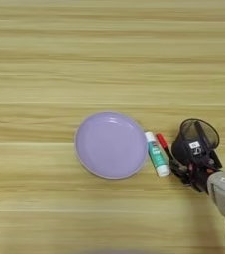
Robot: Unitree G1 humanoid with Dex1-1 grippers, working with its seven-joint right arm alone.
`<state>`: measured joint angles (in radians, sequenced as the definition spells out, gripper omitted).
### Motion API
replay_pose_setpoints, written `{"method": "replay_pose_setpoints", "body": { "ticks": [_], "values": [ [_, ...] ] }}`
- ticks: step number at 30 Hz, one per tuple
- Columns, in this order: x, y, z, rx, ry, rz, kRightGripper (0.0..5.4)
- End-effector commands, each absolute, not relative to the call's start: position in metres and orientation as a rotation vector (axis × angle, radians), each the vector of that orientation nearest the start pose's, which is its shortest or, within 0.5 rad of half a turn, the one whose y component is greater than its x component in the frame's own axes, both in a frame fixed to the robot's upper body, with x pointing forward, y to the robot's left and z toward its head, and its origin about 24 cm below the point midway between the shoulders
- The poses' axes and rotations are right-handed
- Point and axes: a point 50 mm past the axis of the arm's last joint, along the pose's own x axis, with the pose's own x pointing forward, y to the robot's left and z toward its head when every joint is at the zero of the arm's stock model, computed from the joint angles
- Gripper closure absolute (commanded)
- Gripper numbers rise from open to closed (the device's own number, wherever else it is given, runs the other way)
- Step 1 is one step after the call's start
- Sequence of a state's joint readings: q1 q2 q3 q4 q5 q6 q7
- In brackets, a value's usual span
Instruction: Move the objects on the table
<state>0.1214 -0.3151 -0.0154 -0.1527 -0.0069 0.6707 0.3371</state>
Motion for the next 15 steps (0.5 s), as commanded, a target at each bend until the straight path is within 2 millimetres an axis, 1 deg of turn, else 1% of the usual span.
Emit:
{"method": "replay_pose_setpoints", "body": {
  "ticks": [1, 3, 4, 5, 9, 15],
  "values": [
    [0.216, -0.207, 0.024, -0.208, 0.566, 0.228, 2.12],
    [0.215, -0.206, 0.024, -0.196, 0.569, 0.229, 1.92],
    [0.215, -0.205, 0.024, -0.192, 0.570, 0.230, 1.72],
    [0.214, -0.204, 0.024, -0.192, 0.569, 0.234, 1.67],
    [0.213, -0.199, 0.024, -0.221, 0.537, 0.257, 1.08],
    [0.212, -0.195, 0.020, -0.178, 0.513, 0.273, 0.34]
  ]
}}
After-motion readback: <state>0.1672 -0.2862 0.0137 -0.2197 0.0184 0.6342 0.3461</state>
